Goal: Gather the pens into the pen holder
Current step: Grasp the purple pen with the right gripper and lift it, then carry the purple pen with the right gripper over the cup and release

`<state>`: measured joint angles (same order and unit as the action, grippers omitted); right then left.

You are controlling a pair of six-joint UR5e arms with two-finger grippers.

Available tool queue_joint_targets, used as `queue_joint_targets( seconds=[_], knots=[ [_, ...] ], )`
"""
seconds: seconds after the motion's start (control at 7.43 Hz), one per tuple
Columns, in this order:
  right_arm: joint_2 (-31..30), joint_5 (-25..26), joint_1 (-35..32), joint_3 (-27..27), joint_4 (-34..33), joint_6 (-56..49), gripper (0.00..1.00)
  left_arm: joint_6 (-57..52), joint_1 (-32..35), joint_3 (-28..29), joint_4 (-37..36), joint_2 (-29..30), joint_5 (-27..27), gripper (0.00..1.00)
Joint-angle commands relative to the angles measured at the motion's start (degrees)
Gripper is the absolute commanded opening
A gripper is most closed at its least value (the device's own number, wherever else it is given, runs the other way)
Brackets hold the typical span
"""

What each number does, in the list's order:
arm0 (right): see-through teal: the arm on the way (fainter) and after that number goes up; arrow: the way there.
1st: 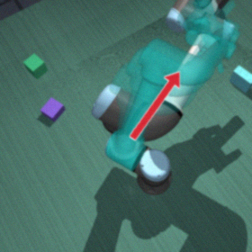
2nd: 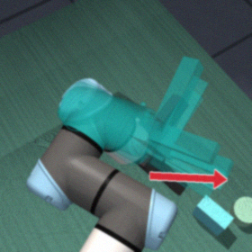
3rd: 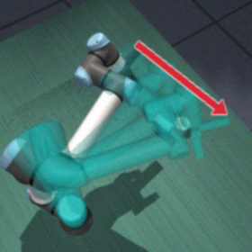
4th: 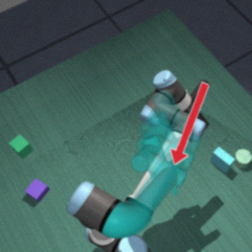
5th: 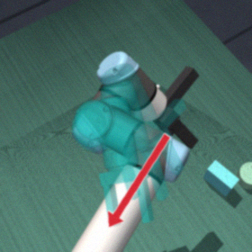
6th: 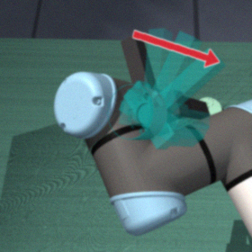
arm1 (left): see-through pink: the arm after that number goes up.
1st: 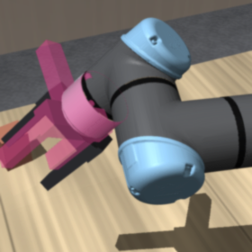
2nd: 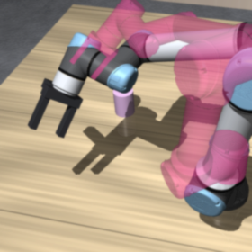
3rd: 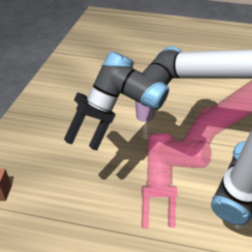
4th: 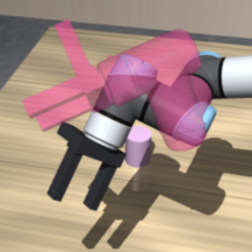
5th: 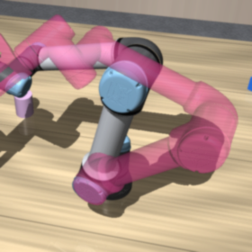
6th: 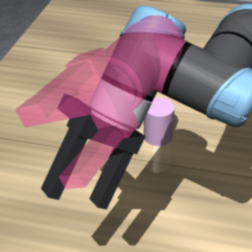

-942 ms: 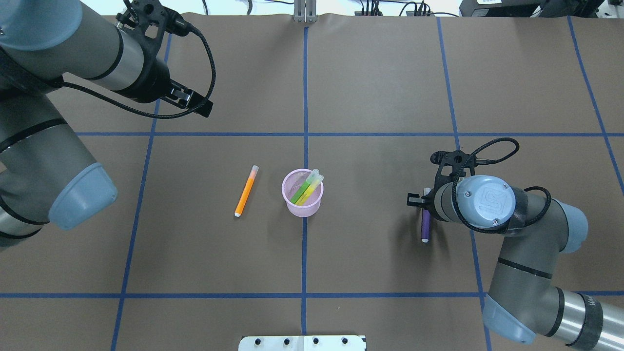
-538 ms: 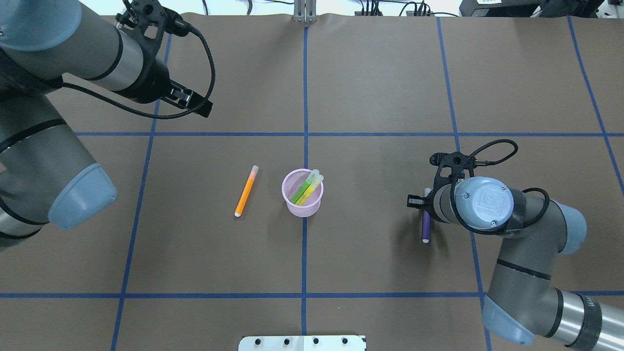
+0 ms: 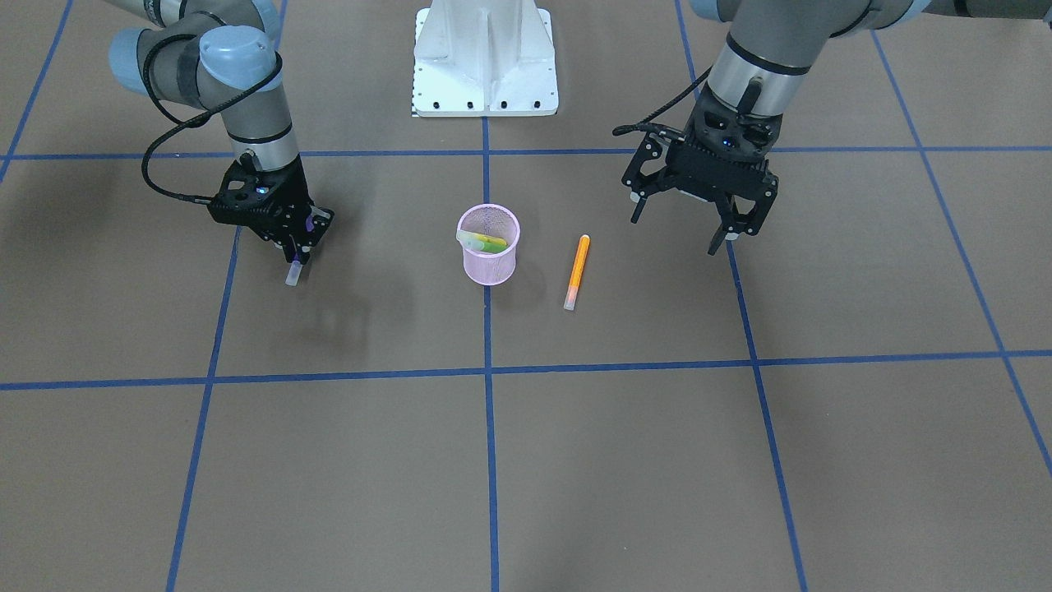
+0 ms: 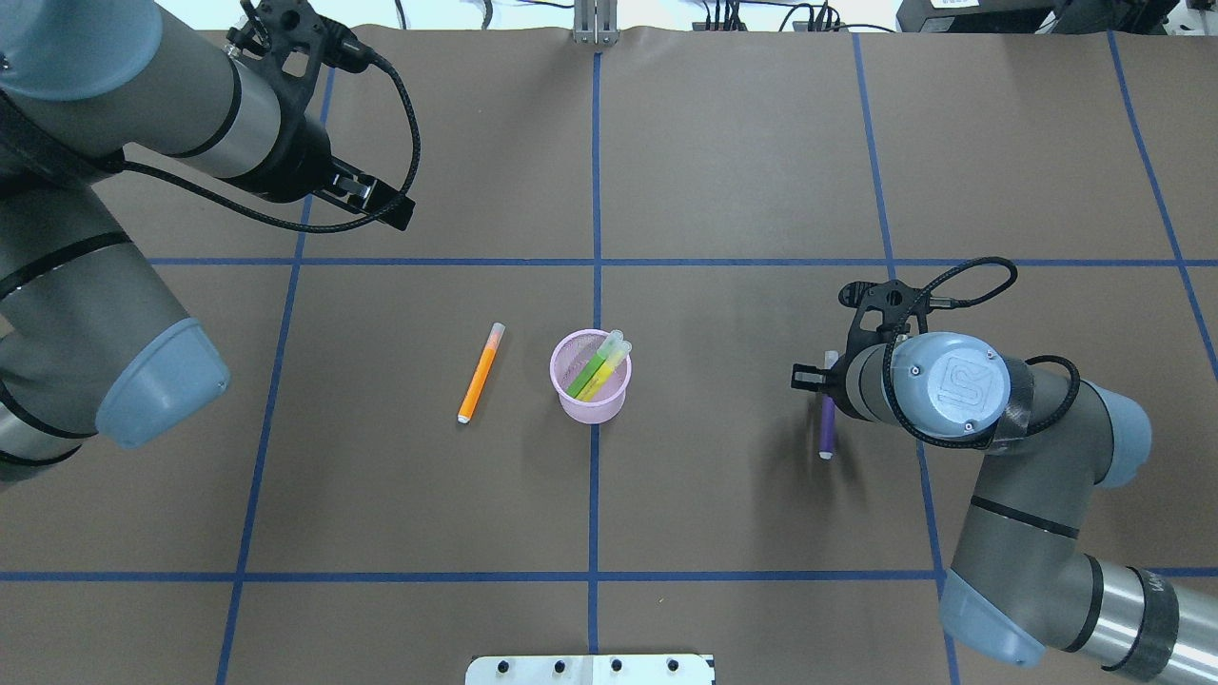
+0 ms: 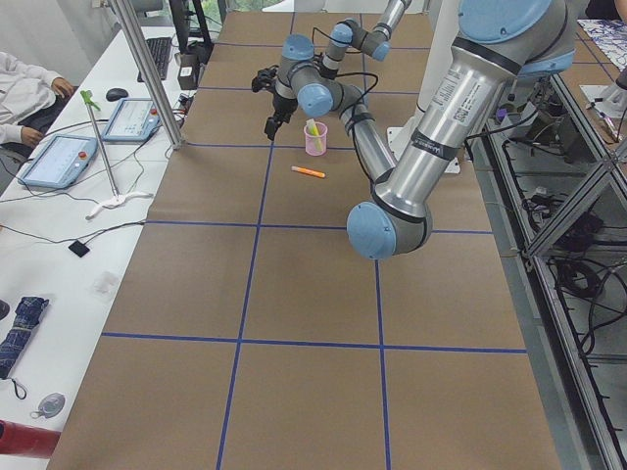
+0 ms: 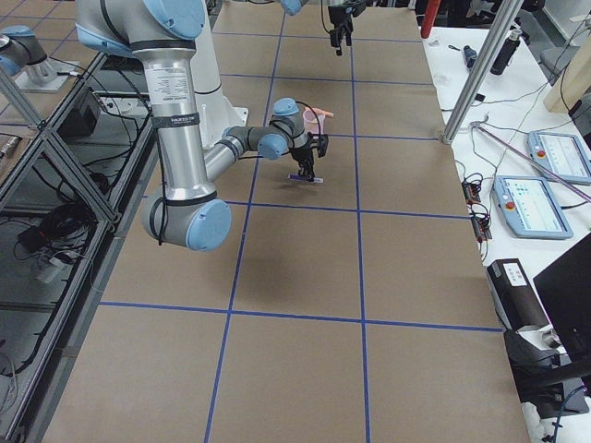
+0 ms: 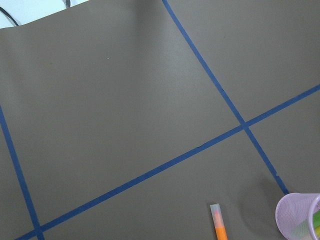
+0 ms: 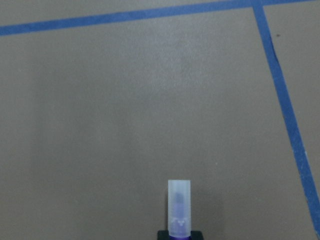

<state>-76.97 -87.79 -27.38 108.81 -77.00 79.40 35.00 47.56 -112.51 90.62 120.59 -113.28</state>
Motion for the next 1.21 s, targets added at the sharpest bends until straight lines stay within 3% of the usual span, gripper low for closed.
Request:
queue_joint_targets(
  seconds=[0.0, 0.27, 0.54, 0.81, 1.08],
  knots=[
    [7.0, 12.5, 0.3, 0.3, -1.7, -0.3, 0.00, 0.0, -0.1, 0.4, 0.1, 0.0, 0.0, 0.99],
    [11.6, 31.1, 5.5, 0.3, -1.6, 0.0, 0.00, -0.2, -0.1, 1.1, 0.2, 0.0, 0.0, 0.99],
    [16.6, 43.8, 10.5, -0.3, -1.1, 0.4, 0.00, -0.3, -0.1, 2.3, 0.4, 0.1, -0.1, 0.99],
    [18.8, 51.8, 16.0, -1.5, -1.0, 0.7, 0.00, -0.3, -0.1, 2.9, 0.5, 0.1, -0.1, 0.99],
    [21.7, 56.3, 18.5, -6.7, -0.9, 3.8, 0.00, -0.1, -0.1, 3.1, 0.5, 0.1, -0.1, 0.99]
  ],
)
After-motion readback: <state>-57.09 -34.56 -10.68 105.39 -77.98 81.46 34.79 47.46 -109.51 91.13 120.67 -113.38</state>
